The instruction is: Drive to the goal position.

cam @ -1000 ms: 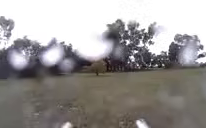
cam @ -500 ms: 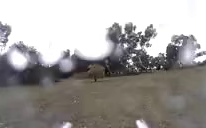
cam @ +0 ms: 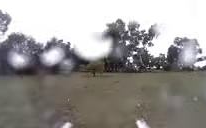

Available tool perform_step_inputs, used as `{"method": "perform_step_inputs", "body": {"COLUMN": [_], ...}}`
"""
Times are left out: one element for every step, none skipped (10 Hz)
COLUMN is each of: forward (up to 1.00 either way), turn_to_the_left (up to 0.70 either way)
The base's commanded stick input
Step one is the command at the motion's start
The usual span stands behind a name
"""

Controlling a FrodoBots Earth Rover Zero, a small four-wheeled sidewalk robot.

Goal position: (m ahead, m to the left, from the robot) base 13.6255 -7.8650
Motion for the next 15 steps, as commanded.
{"method": "perform_step_inputs", "body": {"forward": [1.00, 1.00, 1.00, 1.00, 1.00, 1.00, 1.00, 1.00, 1.00, 1.00, 1.00, 1.00, 1.00, 1.00, 1.00], "turn_to_the_left": [0.01, 0.01, 0.01, 0.01, 0.01, 0.01, 0.01, 0.01, 0.01, 0.01, -0.31, -0.37, -0.39, -0.39, -0.39]}}
